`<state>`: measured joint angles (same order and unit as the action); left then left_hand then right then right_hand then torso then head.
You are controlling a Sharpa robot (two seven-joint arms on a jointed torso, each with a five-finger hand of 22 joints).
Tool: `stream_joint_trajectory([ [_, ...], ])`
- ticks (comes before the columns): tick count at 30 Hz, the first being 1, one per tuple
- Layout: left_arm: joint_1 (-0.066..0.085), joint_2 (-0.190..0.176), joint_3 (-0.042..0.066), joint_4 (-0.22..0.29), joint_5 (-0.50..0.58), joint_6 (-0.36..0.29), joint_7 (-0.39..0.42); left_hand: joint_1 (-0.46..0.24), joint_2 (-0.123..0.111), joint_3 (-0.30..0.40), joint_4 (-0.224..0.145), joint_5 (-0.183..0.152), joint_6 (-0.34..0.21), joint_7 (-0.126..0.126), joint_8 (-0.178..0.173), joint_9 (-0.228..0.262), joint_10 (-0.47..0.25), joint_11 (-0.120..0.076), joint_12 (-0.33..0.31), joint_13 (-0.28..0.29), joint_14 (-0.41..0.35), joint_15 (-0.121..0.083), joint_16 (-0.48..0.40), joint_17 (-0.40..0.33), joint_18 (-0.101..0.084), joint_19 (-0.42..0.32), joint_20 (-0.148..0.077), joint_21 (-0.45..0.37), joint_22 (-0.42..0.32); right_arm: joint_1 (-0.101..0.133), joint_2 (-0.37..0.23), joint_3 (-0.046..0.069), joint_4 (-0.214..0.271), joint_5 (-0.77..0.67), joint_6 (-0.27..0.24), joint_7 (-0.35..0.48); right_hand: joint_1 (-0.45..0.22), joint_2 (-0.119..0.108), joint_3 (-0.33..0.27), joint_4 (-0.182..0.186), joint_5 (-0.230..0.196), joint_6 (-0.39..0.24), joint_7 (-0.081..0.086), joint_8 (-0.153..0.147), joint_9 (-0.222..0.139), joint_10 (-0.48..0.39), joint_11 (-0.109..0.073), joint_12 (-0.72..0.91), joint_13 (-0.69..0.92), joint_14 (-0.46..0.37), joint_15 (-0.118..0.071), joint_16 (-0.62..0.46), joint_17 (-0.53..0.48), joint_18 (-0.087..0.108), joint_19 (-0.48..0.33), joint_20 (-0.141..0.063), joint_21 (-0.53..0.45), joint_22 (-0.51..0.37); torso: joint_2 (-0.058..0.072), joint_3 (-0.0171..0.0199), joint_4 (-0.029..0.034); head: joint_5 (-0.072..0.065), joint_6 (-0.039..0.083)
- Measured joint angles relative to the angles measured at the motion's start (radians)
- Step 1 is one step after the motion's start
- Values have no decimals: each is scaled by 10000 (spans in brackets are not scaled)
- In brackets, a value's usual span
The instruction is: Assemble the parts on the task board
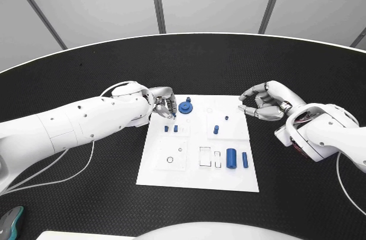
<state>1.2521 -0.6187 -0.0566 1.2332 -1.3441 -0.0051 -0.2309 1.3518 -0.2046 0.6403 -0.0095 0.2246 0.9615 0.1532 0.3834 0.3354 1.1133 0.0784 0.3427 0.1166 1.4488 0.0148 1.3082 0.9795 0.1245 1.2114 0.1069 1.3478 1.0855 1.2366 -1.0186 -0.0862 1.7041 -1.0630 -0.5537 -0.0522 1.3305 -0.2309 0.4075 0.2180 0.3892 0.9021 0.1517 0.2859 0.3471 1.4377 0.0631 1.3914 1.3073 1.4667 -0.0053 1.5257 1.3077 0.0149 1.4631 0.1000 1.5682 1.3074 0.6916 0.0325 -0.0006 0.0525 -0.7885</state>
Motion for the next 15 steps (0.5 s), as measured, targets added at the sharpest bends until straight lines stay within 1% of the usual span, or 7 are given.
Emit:
stream_joint_trajectory([
  [9, -2, 85, -1, -169, -3, 104, -61, 0, 0, 0, 0, 0, 0, 0, 0, -2, 0, 0, 0, 0, 0, 0, 0, -4, 1, 0, 0, 0, -1, 0, -7, 0, 8, 0, -1, -3, 0, 0, 0, 0, 0, 0, 0, 0, 0, 0, 0, 0, 0, 0, 0, 0, -1, 0, 0, 0, 0, 0, 0, 6, -2, 0, -25],
  [15, -3, 122, -2, -216, -4, 196, -75, 0, 0, 0, 0, 0, -1, 0, 0, -3, 0, 1, 0, 0, -37, -37, 0, -3, 1, 0, 0, 0, -23, 0, -8, 0, 10, 0, -1, -5, 0, 0, 0, 0, 0, 0, 0, 0, 0, 0, 0, -1, 8, 0, 0, 0, -1, 1, 0, 0, 0, 0, -6, 6, -3, -8, -43],
])
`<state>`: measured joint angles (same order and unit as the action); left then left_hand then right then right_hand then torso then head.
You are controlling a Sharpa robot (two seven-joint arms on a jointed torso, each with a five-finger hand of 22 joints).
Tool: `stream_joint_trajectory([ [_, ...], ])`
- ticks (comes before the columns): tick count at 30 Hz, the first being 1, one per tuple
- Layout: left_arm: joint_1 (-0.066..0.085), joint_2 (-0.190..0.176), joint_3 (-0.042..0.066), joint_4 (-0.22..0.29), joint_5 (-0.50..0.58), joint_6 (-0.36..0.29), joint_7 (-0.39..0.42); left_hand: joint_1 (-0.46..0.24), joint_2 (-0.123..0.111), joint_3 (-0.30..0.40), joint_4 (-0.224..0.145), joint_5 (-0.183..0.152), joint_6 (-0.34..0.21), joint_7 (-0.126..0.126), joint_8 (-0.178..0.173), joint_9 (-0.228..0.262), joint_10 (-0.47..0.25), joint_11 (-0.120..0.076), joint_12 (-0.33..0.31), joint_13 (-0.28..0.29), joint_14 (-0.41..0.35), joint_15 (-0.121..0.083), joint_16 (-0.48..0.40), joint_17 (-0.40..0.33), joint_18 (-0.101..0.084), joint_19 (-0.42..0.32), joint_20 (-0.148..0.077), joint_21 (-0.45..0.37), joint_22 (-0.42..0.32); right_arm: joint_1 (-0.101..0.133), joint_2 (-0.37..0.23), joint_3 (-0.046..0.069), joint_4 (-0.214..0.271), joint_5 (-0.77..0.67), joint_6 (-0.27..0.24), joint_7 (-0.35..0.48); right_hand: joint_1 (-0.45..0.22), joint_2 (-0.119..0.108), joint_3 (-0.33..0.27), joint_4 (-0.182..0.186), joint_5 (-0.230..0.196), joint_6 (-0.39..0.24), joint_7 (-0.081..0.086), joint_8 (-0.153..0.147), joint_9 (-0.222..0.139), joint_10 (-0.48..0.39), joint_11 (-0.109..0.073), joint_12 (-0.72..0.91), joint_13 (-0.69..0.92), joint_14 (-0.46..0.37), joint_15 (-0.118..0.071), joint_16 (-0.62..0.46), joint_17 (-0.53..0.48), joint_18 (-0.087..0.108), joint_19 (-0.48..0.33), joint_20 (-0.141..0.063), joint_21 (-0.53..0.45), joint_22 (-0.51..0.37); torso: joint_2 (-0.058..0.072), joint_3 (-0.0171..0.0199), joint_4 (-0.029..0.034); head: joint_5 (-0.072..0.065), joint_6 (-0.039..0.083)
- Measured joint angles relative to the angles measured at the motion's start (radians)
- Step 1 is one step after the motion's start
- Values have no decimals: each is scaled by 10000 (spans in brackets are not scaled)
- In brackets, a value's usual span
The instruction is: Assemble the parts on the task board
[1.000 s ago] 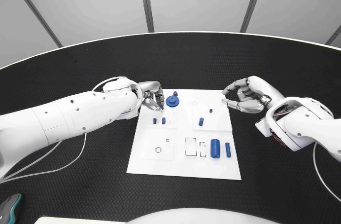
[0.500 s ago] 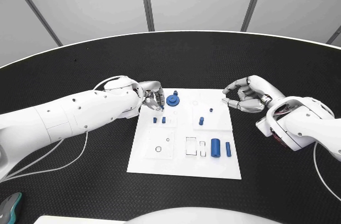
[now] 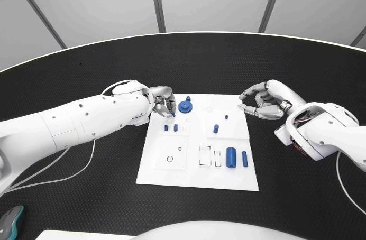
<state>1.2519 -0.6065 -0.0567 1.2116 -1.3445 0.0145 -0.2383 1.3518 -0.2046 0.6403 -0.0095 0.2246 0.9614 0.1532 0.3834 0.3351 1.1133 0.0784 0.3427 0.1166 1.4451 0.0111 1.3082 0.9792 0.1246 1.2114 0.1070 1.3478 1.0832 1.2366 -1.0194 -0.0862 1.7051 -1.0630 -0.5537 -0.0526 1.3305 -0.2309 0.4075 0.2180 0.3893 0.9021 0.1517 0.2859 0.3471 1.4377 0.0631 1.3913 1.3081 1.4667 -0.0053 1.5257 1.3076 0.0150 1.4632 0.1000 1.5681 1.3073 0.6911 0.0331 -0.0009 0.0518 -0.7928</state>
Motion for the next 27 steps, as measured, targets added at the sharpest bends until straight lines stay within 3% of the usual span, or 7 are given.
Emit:
stream_joint_trajectory([
  [27, -5, 33, -1, 10, -1, 273, -35, -37, 38, 0, 0, 0, -1, -1, -1, 5, 35, 36, -59, 0, 1, 1, 0, -8, 0, 0, 0, 0, -30, 0, -9, 0, 12, 0, 3, -4, 0, 0, 0, 0, 0, 0, 0, 0, 0, -1, 0, -1, -3, 0, 0, 0, -2, -1, 0, 0, 0, 0, -12, 2, 4, 6, -66],
])
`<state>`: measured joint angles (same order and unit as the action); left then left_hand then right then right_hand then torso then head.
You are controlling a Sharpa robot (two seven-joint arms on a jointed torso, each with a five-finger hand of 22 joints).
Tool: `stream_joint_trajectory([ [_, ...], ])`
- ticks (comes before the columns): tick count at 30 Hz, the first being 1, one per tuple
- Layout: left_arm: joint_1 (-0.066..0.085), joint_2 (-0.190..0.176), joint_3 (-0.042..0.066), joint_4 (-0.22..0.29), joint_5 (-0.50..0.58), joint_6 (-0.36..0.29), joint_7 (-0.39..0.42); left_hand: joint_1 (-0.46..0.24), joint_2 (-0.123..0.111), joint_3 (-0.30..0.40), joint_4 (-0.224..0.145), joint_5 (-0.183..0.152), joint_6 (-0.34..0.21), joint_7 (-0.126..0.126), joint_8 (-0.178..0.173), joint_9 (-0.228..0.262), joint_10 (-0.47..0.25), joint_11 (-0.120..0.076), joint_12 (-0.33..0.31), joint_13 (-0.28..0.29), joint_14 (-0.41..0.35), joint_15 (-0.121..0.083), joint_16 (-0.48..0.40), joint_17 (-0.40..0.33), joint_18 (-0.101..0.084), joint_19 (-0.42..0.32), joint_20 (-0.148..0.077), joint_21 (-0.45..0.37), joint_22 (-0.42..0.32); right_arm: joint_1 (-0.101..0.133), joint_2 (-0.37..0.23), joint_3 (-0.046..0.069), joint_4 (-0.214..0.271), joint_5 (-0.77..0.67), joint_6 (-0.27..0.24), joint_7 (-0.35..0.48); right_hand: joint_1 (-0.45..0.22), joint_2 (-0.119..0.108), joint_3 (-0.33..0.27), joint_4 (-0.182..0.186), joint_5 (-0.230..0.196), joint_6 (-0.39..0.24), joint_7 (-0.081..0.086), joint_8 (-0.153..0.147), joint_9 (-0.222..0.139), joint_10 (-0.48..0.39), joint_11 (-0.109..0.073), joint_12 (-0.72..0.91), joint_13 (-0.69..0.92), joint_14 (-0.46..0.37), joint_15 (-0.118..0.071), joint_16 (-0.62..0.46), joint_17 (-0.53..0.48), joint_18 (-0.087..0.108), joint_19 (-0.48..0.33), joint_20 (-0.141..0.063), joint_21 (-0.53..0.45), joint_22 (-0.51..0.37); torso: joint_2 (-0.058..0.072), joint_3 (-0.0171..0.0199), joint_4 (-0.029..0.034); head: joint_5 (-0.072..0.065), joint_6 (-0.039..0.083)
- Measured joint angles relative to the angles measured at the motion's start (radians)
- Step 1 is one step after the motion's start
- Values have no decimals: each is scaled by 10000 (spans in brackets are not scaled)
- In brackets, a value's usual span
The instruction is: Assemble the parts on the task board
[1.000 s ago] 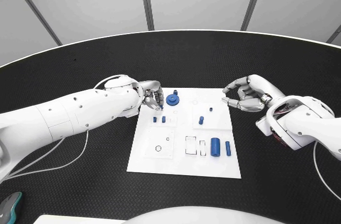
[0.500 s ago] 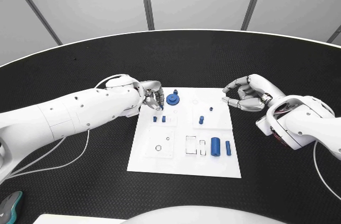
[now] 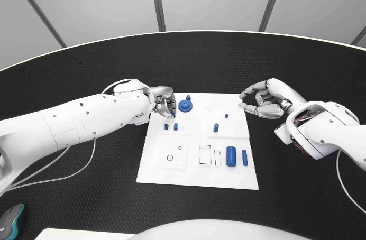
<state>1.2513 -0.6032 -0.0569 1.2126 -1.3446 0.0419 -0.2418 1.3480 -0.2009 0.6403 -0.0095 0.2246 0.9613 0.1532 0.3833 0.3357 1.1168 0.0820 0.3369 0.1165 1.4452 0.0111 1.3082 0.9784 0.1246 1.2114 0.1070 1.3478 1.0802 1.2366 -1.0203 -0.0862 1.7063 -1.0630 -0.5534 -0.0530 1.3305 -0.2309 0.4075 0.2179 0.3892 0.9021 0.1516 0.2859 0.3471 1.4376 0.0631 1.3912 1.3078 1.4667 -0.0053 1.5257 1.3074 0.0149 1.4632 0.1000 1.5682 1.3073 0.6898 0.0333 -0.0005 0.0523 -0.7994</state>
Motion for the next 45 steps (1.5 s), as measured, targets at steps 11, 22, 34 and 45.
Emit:
stream_joint_trajectory([
  [11, 0, 9, -1, -29, 0, 56, -21, 0, 0, 0, 0, 0, 36, -36, 0, 0, 0, 0, 0, 0, 0, 0, 0, -13, 0, 0, 0, 0, -9, 0, 9, 0, -4, 0, -1, 4, 0, 0, 0, 0, 0, 0, 0, 0, -9, 0, 0, 0, -1, 0, 0, 0, -1, 0, 0, 0, 0, 0, -5, -1, -4, 12, 4],
  [22, -5, 72, -2, -126, 0, 107, -32, 0, -1, 0, 0, 0, 36, -36, 1, 3, 0, 0, 0, 0, 0, 0, 0, -22, 0, 0, 0, 0, -19, 0, -5, 0, 9, 0, 1, 0, 0, 0, 0, 0, 0, 0, 0, 0, -8, 0, 0, 0, -2, 0, 0, 0, -1, 1, 0, 0, 0, 0, 15, -1, -7, -5, -8],
  [34, -14, 147, -4, -194, 2, 89, 41, 1, -1, 0, 0, 0, 36, -36, -36, 2, 0, 0, -55, 0, 0, 1, 0, -32, 1, 0, 0, 0, -60, 0, -8, 0, 12, 0, -1, 4, 0, 0, 0, 0, 0, 0, 0, 0, -7, 0, 0, 0, -3, 0, 0, 0, -1, 1, 0, 0, 0, 0, 9, 4, -6, -28, -53],
  [45, -17, 166, -4, -243, 4, 209, 14, 1, -1, 0, 0, 0, -4, 4, -148, -13, 0, 0, -156, -9, 0, 0, 0, -101, 1, -20, -20, 0, -130, 0, -21, 0, 8, 0, 1, 2, 0, 0, 0, 0, 0, 0, 0, 0, -7, 0, 0, 0, -4, 0, 0, 0, -1, 1, 0, 0, 0, 0, 0, 9, -11, -42, -66],
])
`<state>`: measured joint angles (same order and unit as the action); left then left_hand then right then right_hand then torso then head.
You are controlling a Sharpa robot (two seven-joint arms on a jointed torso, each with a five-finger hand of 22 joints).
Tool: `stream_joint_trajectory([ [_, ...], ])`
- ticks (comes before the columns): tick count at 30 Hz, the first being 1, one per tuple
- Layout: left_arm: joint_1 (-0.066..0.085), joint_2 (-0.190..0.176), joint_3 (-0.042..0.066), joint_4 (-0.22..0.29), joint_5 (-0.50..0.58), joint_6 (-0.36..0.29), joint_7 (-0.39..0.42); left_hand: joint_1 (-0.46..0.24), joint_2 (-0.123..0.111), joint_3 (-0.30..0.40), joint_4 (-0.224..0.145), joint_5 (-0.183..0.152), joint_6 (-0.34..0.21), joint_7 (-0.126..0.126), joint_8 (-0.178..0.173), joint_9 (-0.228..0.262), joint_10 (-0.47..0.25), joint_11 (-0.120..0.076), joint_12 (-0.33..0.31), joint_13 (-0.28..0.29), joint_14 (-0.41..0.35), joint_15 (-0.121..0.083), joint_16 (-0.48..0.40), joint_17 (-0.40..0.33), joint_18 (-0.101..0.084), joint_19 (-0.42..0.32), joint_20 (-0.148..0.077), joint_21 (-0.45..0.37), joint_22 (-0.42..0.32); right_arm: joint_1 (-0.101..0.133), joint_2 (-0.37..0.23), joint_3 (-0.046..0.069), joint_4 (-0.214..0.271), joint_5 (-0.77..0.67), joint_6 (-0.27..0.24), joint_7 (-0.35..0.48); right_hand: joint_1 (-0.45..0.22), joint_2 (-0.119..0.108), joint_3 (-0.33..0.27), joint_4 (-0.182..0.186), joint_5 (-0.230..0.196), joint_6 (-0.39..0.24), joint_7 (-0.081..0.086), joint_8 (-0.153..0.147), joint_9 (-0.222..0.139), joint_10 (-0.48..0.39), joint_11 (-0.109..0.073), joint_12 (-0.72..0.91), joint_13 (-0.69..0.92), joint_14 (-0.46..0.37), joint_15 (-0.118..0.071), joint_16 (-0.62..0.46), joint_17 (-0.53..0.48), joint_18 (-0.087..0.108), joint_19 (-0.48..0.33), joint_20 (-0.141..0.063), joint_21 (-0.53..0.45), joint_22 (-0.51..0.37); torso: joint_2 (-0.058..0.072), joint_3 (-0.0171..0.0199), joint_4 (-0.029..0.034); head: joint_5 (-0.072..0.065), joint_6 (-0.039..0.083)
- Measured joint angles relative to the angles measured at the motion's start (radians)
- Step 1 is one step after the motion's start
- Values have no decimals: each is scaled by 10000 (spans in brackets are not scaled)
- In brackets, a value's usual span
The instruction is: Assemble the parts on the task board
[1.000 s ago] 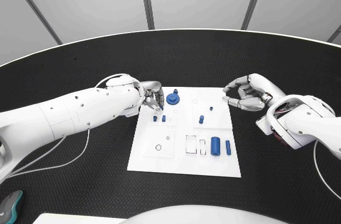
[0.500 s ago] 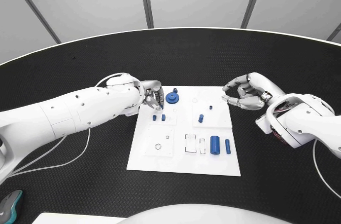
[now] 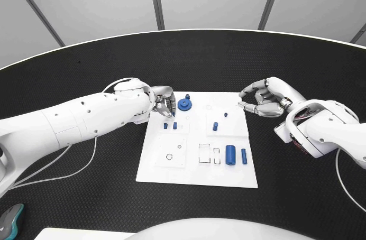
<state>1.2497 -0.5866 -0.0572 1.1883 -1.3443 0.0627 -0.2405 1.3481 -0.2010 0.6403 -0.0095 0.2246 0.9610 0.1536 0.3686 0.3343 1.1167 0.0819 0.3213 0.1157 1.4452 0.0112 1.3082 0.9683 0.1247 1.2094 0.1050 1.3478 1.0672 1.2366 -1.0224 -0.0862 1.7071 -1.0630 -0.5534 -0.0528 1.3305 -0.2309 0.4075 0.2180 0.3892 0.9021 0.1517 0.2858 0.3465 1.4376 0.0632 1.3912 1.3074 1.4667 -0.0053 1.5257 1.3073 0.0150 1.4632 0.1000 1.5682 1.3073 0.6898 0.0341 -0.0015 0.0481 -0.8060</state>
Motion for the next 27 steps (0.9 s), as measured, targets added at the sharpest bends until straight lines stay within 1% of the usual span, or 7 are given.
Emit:
stream_joint_trajectory([
  [11, -1, -5, 0, -9, -1, 98, -44, 0, 0, 0, 0, 0, 1, -1, -3, 0, 0, 0, -42, 1, 0, 0, 0, 0, 1, -15, -15, 0, 1, 0, 4, 0, -9, 0, 4, 0, 0, 0, 0, 0, 0, 0, 0, 0, 0, 0, 0, 0, 0, 0, 0, 0, 7, 0, 0, 0, 0, 0, -1, -4, 1, -9, -19],
  [16, -3, -4, -1, -6, 0, 24, 1, 0, 0, 0, 0, 0, 1, -1, -3, -2, 0, 0, -42, 1, 0, 0, 0, 1, 1, -43, 12, 0, -13, 0, 9, 0, -17, 0, 9, 1, 0, 0, 0, 0, 0, 0, 0, 0, 1, 0, 0, 0, -1, 0, 0, 0, 7, 0, 0, 0, 0, 0, -4, -9, 6, -1, -20],
  [17, -3, -4, -1, -9, 0, 5, 5, 0, 0, -20, -20, 0, -32, 32, -43, -7, 0, 0, -42, 1, 0, 0, 38, 1, 0, -43, 12, 0, -7, 0, 10, 0, -18, 0, 9, 2, 0, 0, 0, 0, 0, 0, 0, 0, 0, 0, 0, 0, -1, 0, 0, 0, 6, 0, 0, 0, 0, 0, -4, -9, 7, -1, -20],
  [25, -7, -11, -1, -36, 0, -6, -33, 0, 0, -29, -29, 0, -70, 70, -88, -24, 0, 0, -79, 2, 0, 0, 40, -8, 1, -43, 12, 0, 9, 0, 15, 0, -27, 0, 6, 2, 0, 0, 0, 0, 0, 0, 0, 0, 1, 0, 0, 0, 4, 0, 0, 0, 5, 0, 0, 0, 0, 0, -6, -7, 1, 6, -9],
  [27, -8, -10, -1, -40, 0, 8, -50, -30, -29, -29, -29, 0, -70, 70, -122, -32, 0, 0, -115, 1, 0, 0, 40, -7, 1, -43, 12, 0, 9, 0, 15, 0, -28, 0, 5, 2, 0, 0, 0, 0, 0, 0, 0, 0, 1, 0, 0, 0, 7, 0, 0, 0, 5, -1, 0, 0, 0, 0, -6, -5, 1, 7, -9],
])
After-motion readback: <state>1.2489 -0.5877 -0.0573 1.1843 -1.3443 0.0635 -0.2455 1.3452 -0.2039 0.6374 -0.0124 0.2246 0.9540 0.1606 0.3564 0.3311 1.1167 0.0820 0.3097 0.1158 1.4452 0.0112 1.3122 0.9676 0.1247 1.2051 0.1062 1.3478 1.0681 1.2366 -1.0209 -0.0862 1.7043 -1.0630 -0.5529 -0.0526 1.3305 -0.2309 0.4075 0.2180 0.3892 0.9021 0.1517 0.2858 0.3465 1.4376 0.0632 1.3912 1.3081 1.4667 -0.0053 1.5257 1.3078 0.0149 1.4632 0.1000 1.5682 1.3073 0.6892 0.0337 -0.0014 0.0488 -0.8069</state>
